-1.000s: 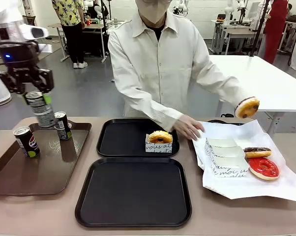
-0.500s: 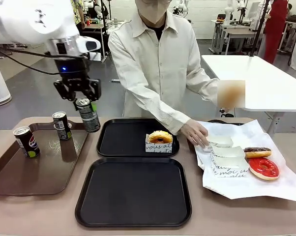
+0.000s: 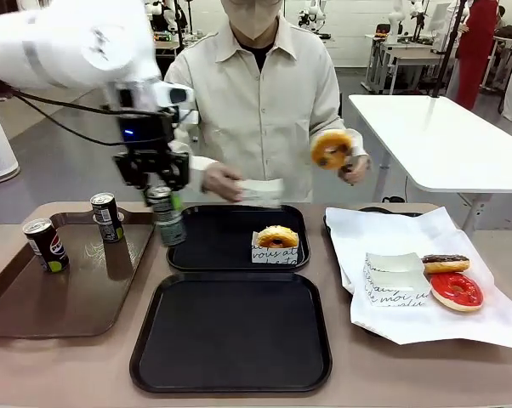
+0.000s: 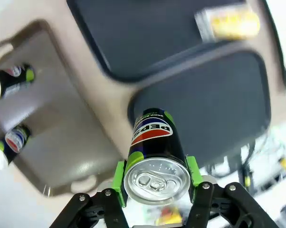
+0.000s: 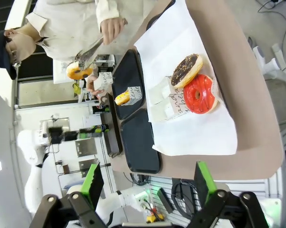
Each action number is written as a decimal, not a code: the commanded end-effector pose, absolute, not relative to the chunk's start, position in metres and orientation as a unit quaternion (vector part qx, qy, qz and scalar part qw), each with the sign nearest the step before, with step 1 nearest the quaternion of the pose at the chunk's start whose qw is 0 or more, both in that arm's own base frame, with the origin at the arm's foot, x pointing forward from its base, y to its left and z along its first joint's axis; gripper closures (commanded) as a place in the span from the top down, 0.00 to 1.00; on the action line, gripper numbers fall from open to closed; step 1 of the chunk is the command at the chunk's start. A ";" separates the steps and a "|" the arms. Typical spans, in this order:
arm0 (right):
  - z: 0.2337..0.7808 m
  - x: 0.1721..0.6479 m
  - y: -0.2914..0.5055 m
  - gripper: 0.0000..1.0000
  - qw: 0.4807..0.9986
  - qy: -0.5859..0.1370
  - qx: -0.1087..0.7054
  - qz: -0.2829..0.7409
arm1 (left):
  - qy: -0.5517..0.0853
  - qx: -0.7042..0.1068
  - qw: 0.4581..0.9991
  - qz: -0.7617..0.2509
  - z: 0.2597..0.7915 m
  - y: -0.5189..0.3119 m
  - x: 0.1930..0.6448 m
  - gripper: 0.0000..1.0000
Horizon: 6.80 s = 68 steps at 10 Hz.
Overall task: Set up donuts and drinks on trays.
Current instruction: Pick up one Pepsi coke and place it on the Flat Tray, then pick up one Pepsi coke from the Handle tray and place it on the Flat Tray without a Pepsi coke.
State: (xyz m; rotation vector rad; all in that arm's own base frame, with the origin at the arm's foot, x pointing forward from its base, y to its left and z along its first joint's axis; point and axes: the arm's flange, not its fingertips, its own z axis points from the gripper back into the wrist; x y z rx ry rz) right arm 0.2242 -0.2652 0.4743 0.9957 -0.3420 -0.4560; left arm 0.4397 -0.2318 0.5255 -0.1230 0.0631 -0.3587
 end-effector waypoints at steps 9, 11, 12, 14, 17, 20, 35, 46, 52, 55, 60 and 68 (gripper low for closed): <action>0.473 0.225 -0.265 1.00 0.837 -0.166 0.476 -0.210 | -0.010 -0.043 0.979 -0.199 0.539 -0.181 0.389 0.59; 0.473 0.225 -0.265 1.00 0.837 -0.166 0.476 -0.210 | -0.017 -0.050 0.979 -0.195 0.522 -0.212 0.412 0.59; 0.473 0.225 -0.265 1.00 0.837 -0.166 0.476 -0.210 | -0.025 -0.053 0.982 -0.181 0.512 -0.222 0.413 0.59; 0.473 0.225 -0.265 1.00 0.837 -0.166 0.476 -0.210 | 0.009 -0.037 0.980 -0.193 0.516 -0.219 0.414 0.59; 0.473 0.225 -0.265 1.00 0.837 -0.166 0.476 -0.210 | 0.063 0.000 0.953 -0.298 0.564 -0.137 0.329 0.59; 0.473 0.225 -0.265 1.00 0.837 -0.166 0.476 -0.210 | 0.048 0.010 0.957 -0.288 0.562 -0.137 0.335 0.59; 0.473 0.225 -0.265 1.00 0.837 -0.166 0.476 -0.210 | -0.045 0.006 0.989 -0.141 0.426 -0.288 0.508 0.59; 0.473 0.225 -0.265 1.00 0.837 -0.166 0.476 -0.210 | -0.045 0.002 0.988 -0.144 0.483 -0.230 0.468 1.00; 0.473 0.225 -0.265 1.00 0.837 -0.166 0.476 -0.210 | -0.057 0.008 0.995 -0.087 0.511 -0.142 0.409 1.00; 0.473 0.225 -0.265 1.00 0.837 -0.166 0.476 -0.210 | -0.042 -0.006 0.993 -0.113 0.519 -0.156 0.419 1.00; 0.473 0.225 -0.265 1.00 0.837 -0.166 0.476 -0.210 | -0.015 -0.014 0.998 -0.060 0.501 -0.063 0.492 1.00; 0.473 0.225 -0.265 1.00 0.837 -0.166 0.476 -0.210 | 0.026 -0.007 0.999 -0.037 0.475 0.006 0.509 1.00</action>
